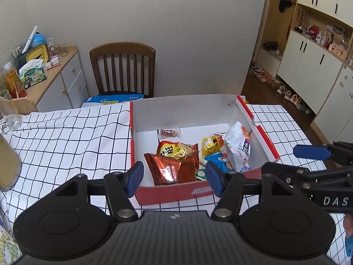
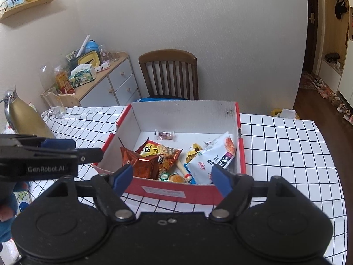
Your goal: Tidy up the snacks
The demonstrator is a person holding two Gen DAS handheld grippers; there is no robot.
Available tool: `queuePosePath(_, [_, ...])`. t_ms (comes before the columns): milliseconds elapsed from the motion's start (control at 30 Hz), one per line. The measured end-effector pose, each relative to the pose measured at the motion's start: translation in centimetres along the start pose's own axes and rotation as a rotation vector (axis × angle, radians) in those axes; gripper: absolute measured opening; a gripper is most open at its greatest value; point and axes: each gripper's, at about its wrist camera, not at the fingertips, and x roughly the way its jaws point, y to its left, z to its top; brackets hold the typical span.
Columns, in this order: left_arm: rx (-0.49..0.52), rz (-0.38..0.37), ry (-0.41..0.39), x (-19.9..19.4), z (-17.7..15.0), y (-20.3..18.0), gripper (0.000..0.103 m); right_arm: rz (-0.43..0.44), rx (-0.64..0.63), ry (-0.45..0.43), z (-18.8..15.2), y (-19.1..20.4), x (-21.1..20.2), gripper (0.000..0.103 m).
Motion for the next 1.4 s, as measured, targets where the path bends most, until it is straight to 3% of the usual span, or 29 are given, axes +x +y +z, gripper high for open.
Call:
queuePosePath(133, [-0.002,-0.001,-0.025,-1.2,-0.8,-0.4,0.071,0.01,-0.005,-0.019,-0.4,0.1,-0.8,0.081])
queuePosePath(500, [0.016,0.006,-0.09,-3.8,-2.7,-1.4,0.072,0.047,-0.05,-0.07,-1.5,0.7,-3.2,0.09])
queuePosePath(767, [-0.006,-0.004,-0.09,-4.9,-4.2,-1.5,0.073,0.067,-0.054,-0.081,-2.5,0.4,-4.4,0.092])
queuePosePath(867, [-0.02,-0.005,-0.094,-5.3,-5.0,-1.4,0.084,0.06,-0.059,-0.104,-3.0,0.3,-5.1,0.101])
queuePosePath(1067, [-0.029,0.002,-0.111,-6.2,-5.9,-1.4,0.086,0.055,-0.107,-0.136,-4.3,0.6,-6.8,0.102])
queuePosePath(1167, [-0.023,0.01,-0.133,-6.8,-6.2,-1.7,0.099,0.053,-0.119,-0.155,-4.8,0.7,-7.7,0.103])
queuePosePath(1400, [-0.041,-0.017,-0.155,-8.1,-6.6,-2.0,0.1,0.008,-0.174,-0.223,-5.8,1.3,-9.6,0.103])
